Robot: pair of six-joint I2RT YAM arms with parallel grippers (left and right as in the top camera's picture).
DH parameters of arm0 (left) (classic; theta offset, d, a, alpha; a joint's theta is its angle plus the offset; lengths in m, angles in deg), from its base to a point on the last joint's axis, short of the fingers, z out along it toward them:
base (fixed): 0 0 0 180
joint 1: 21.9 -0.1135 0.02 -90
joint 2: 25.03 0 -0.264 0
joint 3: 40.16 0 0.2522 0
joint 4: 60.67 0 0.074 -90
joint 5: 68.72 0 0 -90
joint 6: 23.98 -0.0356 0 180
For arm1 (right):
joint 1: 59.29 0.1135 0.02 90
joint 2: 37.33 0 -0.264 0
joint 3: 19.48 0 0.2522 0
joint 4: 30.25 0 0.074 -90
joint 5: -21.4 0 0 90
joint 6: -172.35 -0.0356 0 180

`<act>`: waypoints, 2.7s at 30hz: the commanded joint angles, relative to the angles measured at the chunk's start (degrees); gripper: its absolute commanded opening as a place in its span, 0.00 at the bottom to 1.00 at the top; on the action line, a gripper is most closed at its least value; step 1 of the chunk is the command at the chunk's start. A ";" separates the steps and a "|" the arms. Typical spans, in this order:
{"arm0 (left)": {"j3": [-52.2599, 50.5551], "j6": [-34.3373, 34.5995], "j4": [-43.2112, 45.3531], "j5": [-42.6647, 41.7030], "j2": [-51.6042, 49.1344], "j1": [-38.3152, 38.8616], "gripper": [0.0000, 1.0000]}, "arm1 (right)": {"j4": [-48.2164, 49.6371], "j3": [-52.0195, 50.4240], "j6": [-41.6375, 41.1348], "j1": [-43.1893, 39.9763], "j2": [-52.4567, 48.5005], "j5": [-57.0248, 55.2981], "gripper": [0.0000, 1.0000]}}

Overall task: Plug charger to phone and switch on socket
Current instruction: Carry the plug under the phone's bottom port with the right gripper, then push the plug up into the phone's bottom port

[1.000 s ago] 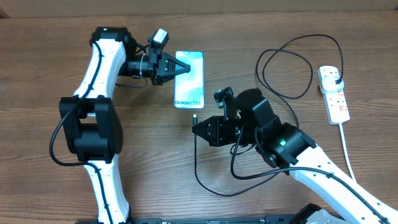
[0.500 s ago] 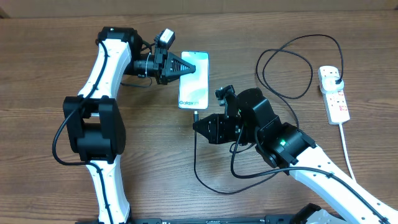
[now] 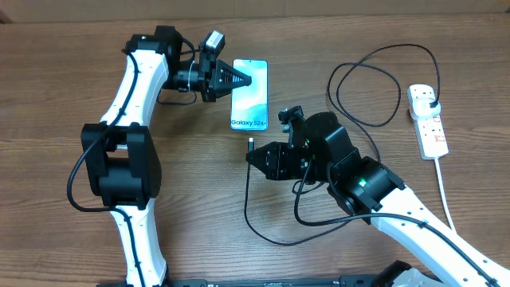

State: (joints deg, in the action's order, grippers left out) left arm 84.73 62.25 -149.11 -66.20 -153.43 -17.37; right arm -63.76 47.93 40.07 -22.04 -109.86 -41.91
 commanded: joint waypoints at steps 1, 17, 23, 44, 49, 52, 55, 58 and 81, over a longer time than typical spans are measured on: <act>0.63 6.82 1.62 -3.06 0.15 0.00 0.04 | 0.37 0.31 -1.49 -0.28 0.50 -0.98 0.04; 0.63 6.75 3.17 -3.06 0.15 2.03 0.04 | 1.05 0.31 -2.32 -1.01 0.46 -1.18 0.04; 0.63 6.75 3.19 -3.06 0.15 2.36 0.04 | 1.07 0.31 -2.54 -1.03 0.46 -1.44 0.04; 0.63 6.54 3.45 -3.06 0.15 2.36 0.04 | 1.25 0.31 -4.22 -2.56 0.42 -2.62 0.04; 0.63 6.56 3.67 -3.06 0.15 2.62 0.04 | 1.22 0.31 -4.44 -2.56 0.39 -2.60 0.04; 0.63 6.56 4.09 -3.06 0.15 2.64 0.04 | 1.20 0.31 -4.44 -2.56 0.39 -2.58 0.04; 0.63 6.58 4.09 -3.06 0.15 2.64 0.05 | 1.14 0.31 -4.87 -2.56 0.39 -2.62 0.04; 0.63 6.58 4.09 -3.06 0.15 2.67 0.04 | 0.83 0.31 -5.11 -2.54 0.39 -2.62 0.04; 0.63 6.62 4.70 -3.06 0.15 3.37 0.04 | -0.04 0.31 -5.09 -2.45 0.35 -2.45 0.04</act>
State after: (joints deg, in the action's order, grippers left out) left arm 84.73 67.86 -144.63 -66.18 -153.43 -14.74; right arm -63.87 47.93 35.39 -24.33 -109.86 -43.89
